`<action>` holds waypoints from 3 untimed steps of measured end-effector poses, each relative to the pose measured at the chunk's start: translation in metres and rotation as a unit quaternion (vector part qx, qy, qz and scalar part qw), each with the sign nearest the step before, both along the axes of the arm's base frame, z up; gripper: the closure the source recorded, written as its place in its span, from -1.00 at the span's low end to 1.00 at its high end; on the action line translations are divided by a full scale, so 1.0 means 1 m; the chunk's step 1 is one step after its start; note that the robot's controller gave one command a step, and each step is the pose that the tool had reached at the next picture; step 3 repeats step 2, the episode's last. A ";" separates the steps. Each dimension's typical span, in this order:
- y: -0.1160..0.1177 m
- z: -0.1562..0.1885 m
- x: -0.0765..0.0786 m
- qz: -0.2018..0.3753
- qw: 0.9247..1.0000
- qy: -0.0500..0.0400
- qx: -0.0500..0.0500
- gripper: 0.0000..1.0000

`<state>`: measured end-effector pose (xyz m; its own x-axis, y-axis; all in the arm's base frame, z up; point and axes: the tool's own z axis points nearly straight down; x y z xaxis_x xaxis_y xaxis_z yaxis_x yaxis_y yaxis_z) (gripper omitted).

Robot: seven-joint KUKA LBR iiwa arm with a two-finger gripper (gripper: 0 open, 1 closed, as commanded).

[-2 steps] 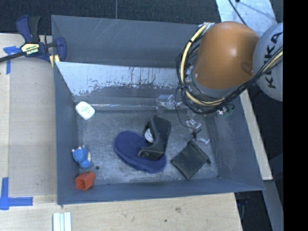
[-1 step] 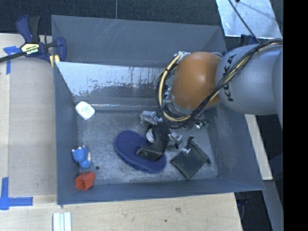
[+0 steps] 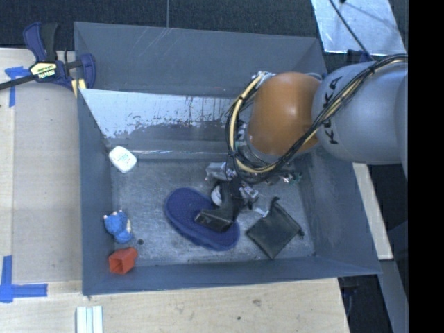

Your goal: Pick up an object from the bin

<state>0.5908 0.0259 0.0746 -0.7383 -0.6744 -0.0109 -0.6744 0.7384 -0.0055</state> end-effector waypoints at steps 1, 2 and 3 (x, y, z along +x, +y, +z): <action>-0.004 0.118 -0.001 -0.023 1.000 0.002 -0.001 1.00; 0.016 0.262 0.013 0.040 0.999 0.002 -0.002 1.00; 0.016 0.262 0.013 0.040 0.999 0.002 -0.002 1.00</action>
Offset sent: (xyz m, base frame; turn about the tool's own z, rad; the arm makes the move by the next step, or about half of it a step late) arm -0.0022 -0.0035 0.1155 0.0462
